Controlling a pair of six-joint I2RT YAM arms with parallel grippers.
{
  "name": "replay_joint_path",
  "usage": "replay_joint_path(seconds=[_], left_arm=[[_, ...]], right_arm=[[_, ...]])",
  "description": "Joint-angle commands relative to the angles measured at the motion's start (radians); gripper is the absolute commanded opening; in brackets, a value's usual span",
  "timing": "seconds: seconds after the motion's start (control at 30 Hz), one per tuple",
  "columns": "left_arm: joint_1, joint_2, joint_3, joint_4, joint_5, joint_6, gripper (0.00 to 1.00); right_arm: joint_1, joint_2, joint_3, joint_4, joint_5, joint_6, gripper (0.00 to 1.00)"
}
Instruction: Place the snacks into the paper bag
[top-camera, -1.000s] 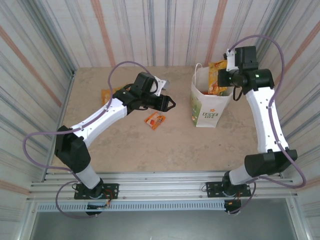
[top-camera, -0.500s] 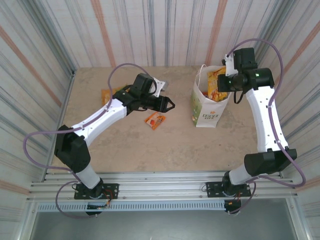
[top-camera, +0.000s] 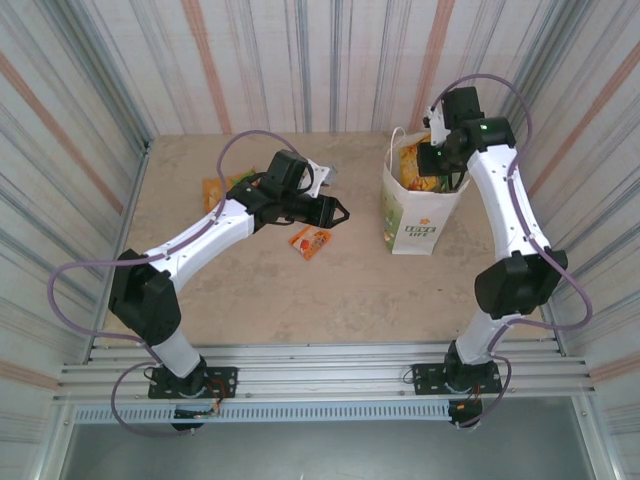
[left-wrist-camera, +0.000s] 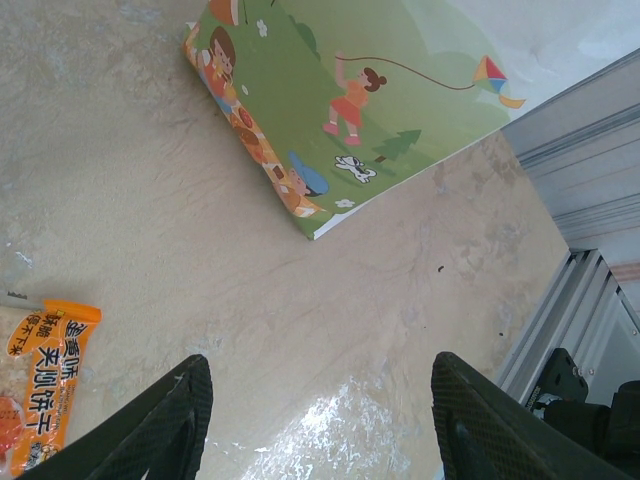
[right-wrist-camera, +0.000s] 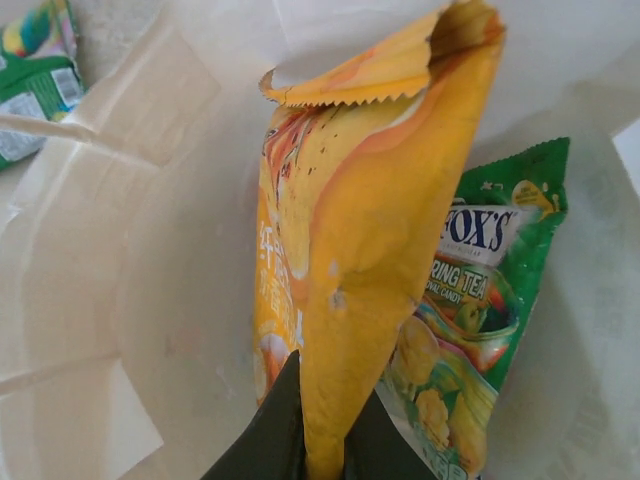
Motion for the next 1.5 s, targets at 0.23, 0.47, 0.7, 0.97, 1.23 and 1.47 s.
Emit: replay_joint_path(seconds=[0.23, 0.47, 0.7, 0.97, 1.23, 1.47], left_arm=[[0.004, 0.006, -0.023, 0.037, 0.026, -0.025, 0.61], [0.004, 0.008, -0.027, 0.048, 0.029, -0.025, 0.61], [0.004, 0.009, -0.029, 0.049, 0.033, -0.027, 0.61], [0.004, 0.006, -0.024, 0.031, 0.015, -0.020, 0.62], [0.004, -0.022, -0.011, -0.013, -0.022, -0.006, 0.62], [0.005, -0.087, -0.066, -0.027, -0.066, -0.006, 0.63]], right_arm=[[-0.002, 0.062, 0.004, -0.024, 0.037, 0.000, 0.12], [-0.036, 0.051, -0.026, -0.007, -0.184, -0.015, 0.08], [-0.057, 0.080, -0.055, 0.010, -0.191, -0.025, 0.11], [-0.056, 0.083, -0.056, 0.011, 0.026, 0.014, 0.30], [-0.046, -0.059, -0.035, 0.030, 0.166, 0.026, 0.46], [0.021, -0.217, -0.055, 0.024, 0.167, 0.033, 0.47]])
